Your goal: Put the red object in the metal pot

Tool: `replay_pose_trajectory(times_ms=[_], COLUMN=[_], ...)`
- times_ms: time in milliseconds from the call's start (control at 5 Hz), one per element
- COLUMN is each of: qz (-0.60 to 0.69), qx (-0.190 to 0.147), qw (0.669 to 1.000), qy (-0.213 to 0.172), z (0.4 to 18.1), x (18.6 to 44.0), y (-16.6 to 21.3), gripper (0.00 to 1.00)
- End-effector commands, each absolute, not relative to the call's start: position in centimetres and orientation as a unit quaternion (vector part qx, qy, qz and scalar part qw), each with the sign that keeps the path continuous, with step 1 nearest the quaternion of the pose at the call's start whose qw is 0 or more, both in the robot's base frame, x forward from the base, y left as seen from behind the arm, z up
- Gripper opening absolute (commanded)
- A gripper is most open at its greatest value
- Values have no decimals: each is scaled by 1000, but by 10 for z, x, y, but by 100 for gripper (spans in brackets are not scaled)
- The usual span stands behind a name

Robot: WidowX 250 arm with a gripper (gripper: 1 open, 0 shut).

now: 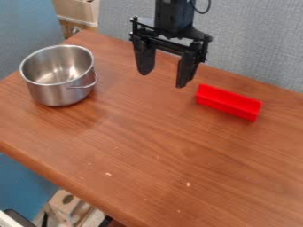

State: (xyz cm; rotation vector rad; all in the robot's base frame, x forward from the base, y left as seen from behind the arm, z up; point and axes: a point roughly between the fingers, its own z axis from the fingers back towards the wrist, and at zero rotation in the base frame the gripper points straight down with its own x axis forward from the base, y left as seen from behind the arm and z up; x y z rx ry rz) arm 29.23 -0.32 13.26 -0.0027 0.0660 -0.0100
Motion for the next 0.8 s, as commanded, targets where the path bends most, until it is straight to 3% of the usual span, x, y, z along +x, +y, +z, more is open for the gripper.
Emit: replay_pose_trajectory(times_ms=[0,400,600], qz=[-16,-195,-299], qx=[0,25,40], qw=[999,980,953], qy=[39,29,25], z=[127,116,110], x=[294,330,348], y=[-4,-30,-48], gripper=[100,100,100])
